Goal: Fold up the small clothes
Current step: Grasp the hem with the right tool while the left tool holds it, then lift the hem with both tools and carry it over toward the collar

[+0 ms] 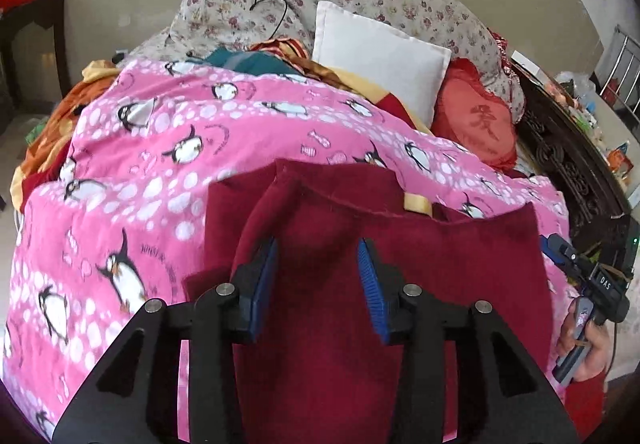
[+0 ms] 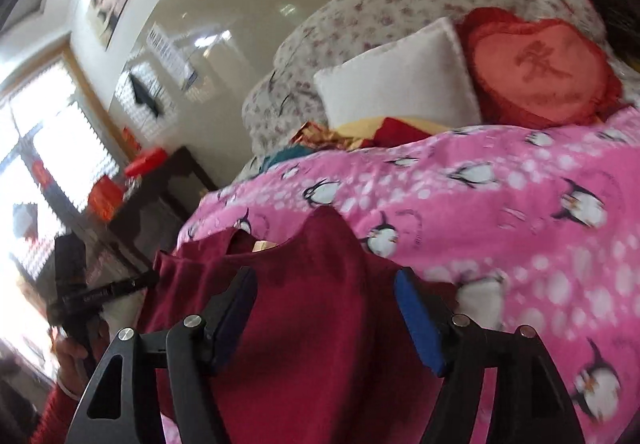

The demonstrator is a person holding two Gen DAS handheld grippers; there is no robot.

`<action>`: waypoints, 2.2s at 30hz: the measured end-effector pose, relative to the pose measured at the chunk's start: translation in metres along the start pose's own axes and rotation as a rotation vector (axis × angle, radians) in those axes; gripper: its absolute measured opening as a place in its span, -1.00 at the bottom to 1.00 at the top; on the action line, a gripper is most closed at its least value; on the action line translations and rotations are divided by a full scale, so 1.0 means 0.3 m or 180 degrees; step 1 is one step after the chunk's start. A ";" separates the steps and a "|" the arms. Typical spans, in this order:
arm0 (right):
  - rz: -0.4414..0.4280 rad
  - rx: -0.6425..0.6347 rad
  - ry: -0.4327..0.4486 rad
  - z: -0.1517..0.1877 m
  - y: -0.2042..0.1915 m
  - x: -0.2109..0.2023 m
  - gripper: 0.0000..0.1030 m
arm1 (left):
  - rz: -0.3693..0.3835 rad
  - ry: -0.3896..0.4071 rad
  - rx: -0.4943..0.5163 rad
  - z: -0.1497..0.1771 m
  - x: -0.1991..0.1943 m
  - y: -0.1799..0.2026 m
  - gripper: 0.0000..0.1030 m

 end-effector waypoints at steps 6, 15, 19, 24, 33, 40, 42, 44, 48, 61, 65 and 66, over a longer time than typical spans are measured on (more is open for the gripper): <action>0.0175 -0.0305 -0.0153 -0.029 -0.050 0.059 -0.88 | -0.0192 0.0111 0.0264 -0.040 0.021 0.039 -0.91; 0.0318 -0.0231 -0.0053 -0.042 -0.009 0.021 -0.88 | -0.0049 0.0128 0.0109 -0.112 -0.006 0.041 -0.92; 0.0206 -0.0115 -0.0052 -0.019 0.010 0.023 -0.88 | -0.0066 -0.0113 -0.0016 -0.063 -0.024 -0.018 -0.82; 0.0170 -0.0118 0.0026 -0.019 -0.012 0.018 -0.66 | -0.0123 -0.0026 -0.0007 -0.051 -0.027 -0.036 -0.55; 0.0224 -0.0061 0.0005 -0.019 -0.011 0.032 -0.15 | 0.0082 0.0097 -0.0308 -0.067 -0.032 -0.080 0.09; 0.0119 -0.0044 -0.0113 0.004 -0.003 0.084 -0.79 | -0.0116 0.0023 0.0059 -0.019 0.021 -0.022 -0.51; 0.0158 -0.0118 -0.0137 -0.001 -0.013 0.090 -0.85 | -0.0224 -0.0019 0.0213 -0.015 0.039 0.012 -0.76; 0.0205 -0.0160 -0.0011 -0.025 -0.022 0.055 -0.87 | -0.0269 0.0090 0.0324 -0.030 0.024 0.035 -0.85; 0.0283 -0.0090 0.0162 -0.064 0.001 -0.005 -0.87 | -0.0262 0.0341 0.0323 -0.119 -0.010 0.072 -0.86; 0.0881 -0.0068 -0.0154 -0.008 0.024 -0.061 -0.53 | -0.0304 0.0178 -0.0185 -0.121 0.094 -0.021 -0.65; 0.0508 -0.0329 -0.0164 0.008 -0.121 -0.108 -0.54 | -0.0274 0.0281 0.0010 -0.042 -0.018 -0.007 -0.50; 0.0409 -0.0349 -0.0199 0.021 -0.153 -0.093 -0.54 | -0.0242 0.0289 0.0022 -0.019 -0.031 -0.007 -0.43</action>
Point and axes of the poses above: each gripper's, at about its wrist camera, not at the fingertips, and x roughly the way its jaws point, y to its right, z to its underside, the point moved 4 cm from there along x, roughly the way its jaws point, and after that the axes turned 12 degrees about -x, right-handed, at the moved point
